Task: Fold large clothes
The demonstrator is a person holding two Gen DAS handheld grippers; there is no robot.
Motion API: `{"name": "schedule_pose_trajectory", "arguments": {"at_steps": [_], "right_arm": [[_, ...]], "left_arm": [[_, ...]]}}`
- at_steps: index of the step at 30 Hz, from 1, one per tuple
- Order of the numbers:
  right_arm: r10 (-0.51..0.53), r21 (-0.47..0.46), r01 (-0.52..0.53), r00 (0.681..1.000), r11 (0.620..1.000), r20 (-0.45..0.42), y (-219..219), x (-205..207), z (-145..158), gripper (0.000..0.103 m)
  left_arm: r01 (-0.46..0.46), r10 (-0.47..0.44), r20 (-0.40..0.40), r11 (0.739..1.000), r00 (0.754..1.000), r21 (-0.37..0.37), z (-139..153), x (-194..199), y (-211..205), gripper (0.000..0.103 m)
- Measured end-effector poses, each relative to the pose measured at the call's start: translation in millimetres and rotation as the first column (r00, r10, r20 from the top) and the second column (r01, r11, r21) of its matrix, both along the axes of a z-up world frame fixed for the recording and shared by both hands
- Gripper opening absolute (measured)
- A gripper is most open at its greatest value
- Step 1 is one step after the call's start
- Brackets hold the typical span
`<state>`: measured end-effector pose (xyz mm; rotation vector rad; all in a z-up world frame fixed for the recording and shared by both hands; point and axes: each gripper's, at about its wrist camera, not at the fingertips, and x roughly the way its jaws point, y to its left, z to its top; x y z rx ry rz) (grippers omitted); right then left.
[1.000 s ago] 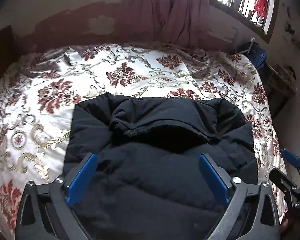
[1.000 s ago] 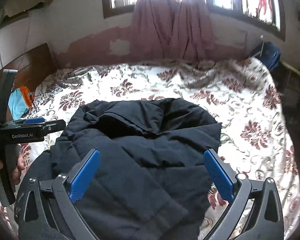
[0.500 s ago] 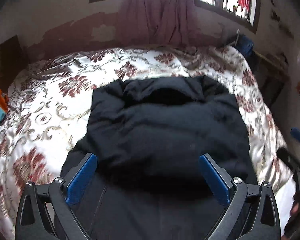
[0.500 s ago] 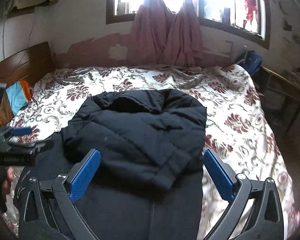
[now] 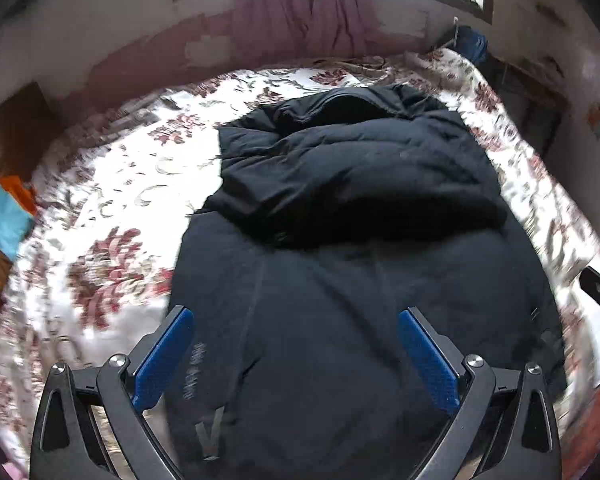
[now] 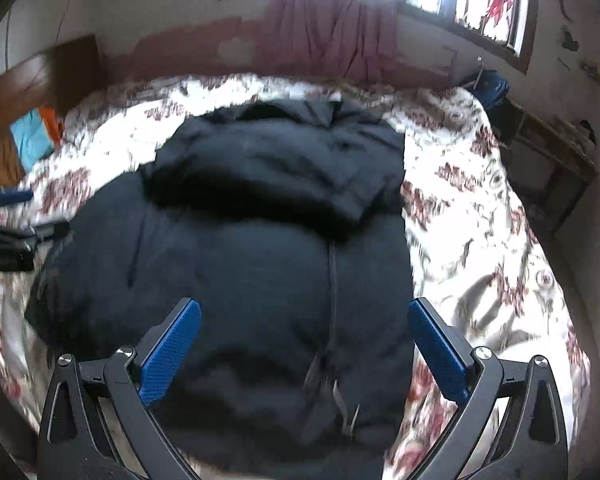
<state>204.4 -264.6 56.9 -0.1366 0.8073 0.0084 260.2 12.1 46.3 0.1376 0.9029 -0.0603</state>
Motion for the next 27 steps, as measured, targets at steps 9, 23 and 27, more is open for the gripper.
{"name": "schedule_pose_trajectory", "arguments": {"at_steps": [9,23,27], "right_arm": [[0.077,-0.039,-0.085,0.982,0.996,-0.175,16,-40,-48,0.101],[0.094,-0.270,-0.167,0.960,0.948,-0.262,34,-76,-90,0.101],[0.081,-0.334,-0.159,0.969,0.929,-0.235,38,-84,-98,0.101]], "left_arm": [[0.091,-0.086,-0.052,0.989,0.995,0.113,-35,-58,19,0.103],[0.183,-0.151,-0.151,0.955,0.977,0.235,-101,-116,23,0.103],[0.197,-0.161,-0.135,0.924,0.978,0.327,-116,-125,16,0.103]]}}
